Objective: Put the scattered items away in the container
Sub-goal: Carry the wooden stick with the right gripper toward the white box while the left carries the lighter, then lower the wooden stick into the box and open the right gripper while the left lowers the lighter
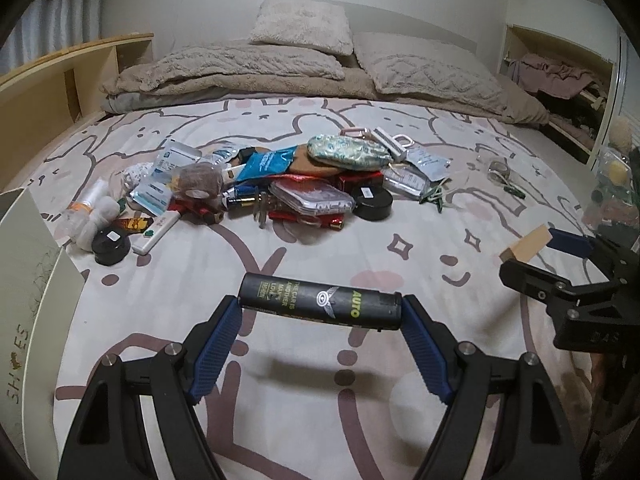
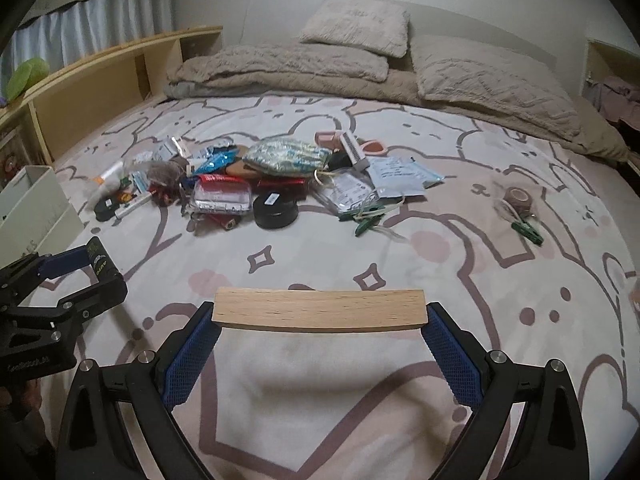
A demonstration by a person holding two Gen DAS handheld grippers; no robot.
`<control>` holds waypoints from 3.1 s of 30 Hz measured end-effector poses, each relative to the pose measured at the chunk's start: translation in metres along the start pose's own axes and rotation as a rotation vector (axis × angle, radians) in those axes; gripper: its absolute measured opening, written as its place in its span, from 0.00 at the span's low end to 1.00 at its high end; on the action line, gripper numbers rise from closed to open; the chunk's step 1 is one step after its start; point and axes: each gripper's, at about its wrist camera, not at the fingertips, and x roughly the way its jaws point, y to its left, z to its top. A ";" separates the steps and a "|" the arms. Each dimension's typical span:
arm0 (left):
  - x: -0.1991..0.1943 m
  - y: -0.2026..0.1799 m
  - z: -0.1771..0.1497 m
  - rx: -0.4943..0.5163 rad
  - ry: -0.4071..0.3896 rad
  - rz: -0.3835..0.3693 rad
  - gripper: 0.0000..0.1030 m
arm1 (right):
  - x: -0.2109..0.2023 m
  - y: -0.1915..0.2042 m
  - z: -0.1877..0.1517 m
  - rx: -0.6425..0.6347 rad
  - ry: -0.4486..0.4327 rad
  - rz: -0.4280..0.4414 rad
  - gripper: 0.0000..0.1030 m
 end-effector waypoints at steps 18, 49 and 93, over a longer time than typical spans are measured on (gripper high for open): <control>-0.049 0.003 0.006 0.000 -0.088 -0.046 0.78 | -0.060 0.005 -0.019 0.044 -0.097 -0.059 0.96; -0.155 0.025 0.046 0.014 -0.293 0.032 0.78 | -0.119 0.047 0.021 0.010 -0.259 -0.046 0.97; -0.308 0.194 0.020 -0.080 -0.464 0.331 0.78 | -0.182 0.247 0.095 -0.264 -0.430 0.319 0.97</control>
